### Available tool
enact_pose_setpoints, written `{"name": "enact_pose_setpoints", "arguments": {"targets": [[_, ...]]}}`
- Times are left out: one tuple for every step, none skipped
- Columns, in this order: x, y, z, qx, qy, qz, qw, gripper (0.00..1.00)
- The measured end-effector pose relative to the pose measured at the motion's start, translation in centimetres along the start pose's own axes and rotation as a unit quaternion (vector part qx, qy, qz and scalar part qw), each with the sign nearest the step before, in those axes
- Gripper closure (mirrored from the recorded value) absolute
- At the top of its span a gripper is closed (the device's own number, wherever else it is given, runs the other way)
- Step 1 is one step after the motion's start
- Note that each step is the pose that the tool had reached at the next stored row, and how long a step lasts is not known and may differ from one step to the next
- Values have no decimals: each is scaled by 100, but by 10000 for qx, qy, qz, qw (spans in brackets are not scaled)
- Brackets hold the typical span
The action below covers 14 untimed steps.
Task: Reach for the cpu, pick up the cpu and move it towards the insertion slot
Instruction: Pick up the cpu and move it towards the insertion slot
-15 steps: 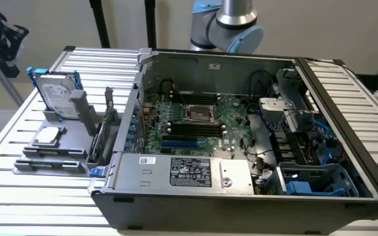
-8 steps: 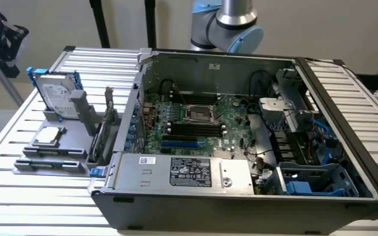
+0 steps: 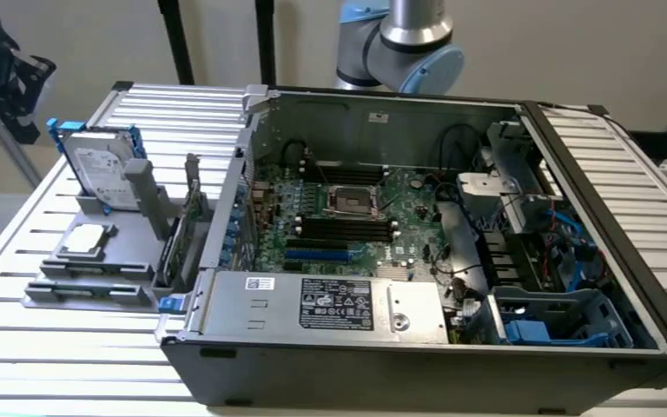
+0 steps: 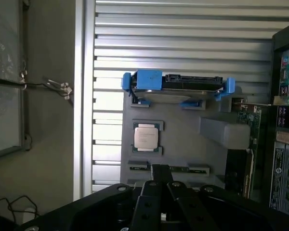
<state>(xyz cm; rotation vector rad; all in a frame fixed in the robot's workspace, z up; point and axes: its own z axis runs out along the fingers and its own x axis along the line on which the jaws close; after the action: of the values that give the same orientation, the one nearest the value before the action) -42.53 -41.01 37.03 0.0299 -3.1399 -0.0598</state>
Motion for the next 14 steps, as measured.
{"name": "enact_pose_setpoints", "arguments": {"targets": [[15,11,18,0,0,0,10000,89],[33,22,37,0,0,0,10000,89],[54,31,55,0,1,0,10000,89],[81,40,74,0,1,0,10000,89],[104,48,94,0,0,-1,10000,89],[113,52,113,0,-1,0,10000,89],[113,52,131,0,-1,0,10000,89],[113,51,148,0,0,-1,10000,89],[113,50,161,0,-1,-3,10000,89],[112,51,166,0,0,-4,10000,89],[111,51,170,1,0,-5,10000,89],[110,51,172,0,0,-5,10000,89],[107,51,173,0,1,-6,10000,89],[105,51,173,0,2,-6,10000,88]]}}
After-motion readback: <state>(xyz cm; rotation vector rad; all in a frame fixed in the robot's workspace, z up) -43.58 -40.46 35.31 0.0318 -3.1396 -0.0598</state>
